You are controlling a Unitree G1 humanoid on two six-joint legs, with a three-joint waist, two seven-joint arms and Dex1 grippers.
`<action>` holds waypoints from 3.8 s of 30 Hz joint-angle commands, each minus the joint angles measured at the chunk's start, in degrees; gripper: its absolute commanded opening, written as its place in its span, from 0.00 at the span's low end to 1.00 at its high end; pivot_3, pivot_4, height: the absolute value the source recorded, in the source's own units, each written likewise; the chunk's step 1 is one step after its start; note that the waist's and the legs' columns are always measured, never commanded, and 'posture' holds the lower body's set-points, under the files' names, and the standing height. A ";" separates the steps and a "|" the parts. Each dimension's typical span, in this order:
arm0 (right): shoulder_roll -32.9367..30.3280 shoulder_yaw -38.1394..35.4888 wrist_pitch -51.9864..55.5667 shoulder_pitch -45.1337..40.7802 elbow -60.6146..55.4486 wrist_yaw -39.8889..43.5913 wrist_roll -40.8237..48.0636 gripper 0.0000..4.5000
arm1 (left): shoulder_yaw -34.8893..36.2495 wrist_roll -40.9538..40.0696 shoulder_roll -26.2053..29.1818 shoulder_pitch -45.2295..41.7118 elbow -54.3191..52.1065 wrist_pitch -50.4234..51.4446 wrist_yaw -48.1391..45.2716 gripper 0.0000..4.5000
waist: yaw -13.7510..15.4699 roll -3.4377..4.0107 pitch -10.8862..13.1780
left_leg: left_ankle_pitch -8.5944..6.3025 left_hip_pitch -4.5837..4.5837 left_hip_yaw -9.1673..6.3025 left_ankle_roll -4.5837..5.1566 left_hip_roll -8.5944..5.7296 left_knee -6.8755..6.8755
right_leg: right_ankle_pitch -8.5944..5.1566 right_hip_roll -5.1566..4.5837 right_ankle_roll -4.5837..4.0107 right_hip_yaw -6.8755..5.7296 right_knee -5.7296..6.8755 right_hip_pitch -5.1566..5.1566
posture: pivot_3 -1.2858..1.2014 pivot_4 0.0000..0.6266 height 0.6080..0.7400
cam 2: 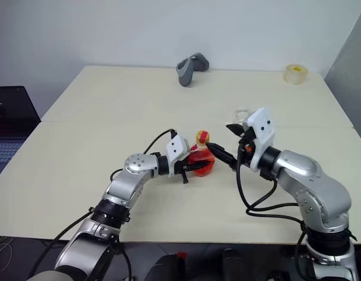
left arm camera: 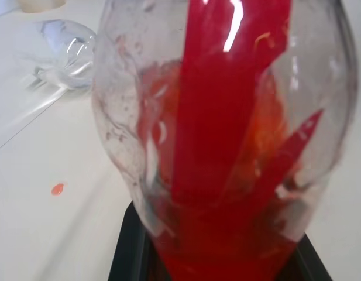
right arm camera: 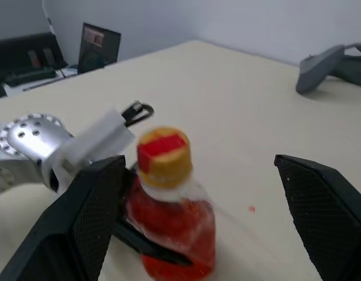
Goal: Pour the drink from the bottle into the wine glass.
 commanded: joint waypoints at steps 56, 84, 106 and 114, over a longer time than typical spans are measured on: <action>1.11 3.31 -11.04 -0.23 -0.38 3.72 -2.09 0.26 | 1.64 -1.06 -0.82 -1.48 -1.96 -1.03 -0.06 0.17 | -0.04 0.00 0.00 | 0.00 0.00 0.00 0.00 -0.01 -0.01 | 0.00 0.00 0.00 -0.02 -0.03 -0.01 | 0.52 0.24 1.00; -1.75 -2.74 -7.68 1.21 2.02 5.84 8.59 0.26 | 1.90 -1.18 -0.36 -0.85 -2.60 -0.85 0.16 0.17 | 0.03 0.00 0.00 | 0.00 -0.01 0.00 0.00 -0.01 -0.01 | 0.00 -0.02 0.00 -0.01 -0.03 -0.01 | 0.52 0.24 1.00; -6.97 -3.52 -33.60 23.33 25.39 5.73 -17.48 0.26 | 1.04 -3.80 0.22 0.26 -6.87 2.40 -5.45 0.17 | 0.06 0.00 0.01 | 0.00 0.04 0.10 0.00 0.00 -0.02 | 0.00 0.03 0.01 0.06 -0.02 0.02 | 0.52 0.24 1.00; -8.92 -4.17 -29.96 25.92 25.08 11.55 -14.76 0.80 | 1.20 -4.21 0.58 1.17 -9.13 4.05 -6.42 0.17 | 0.09 0.00 0.00 | 0.00 0.05 0.10 0.00 0.00 -0.01 | 0.00 0.02 0.01 0.07 -0.03 0.03 | 0.52 0.24 1.00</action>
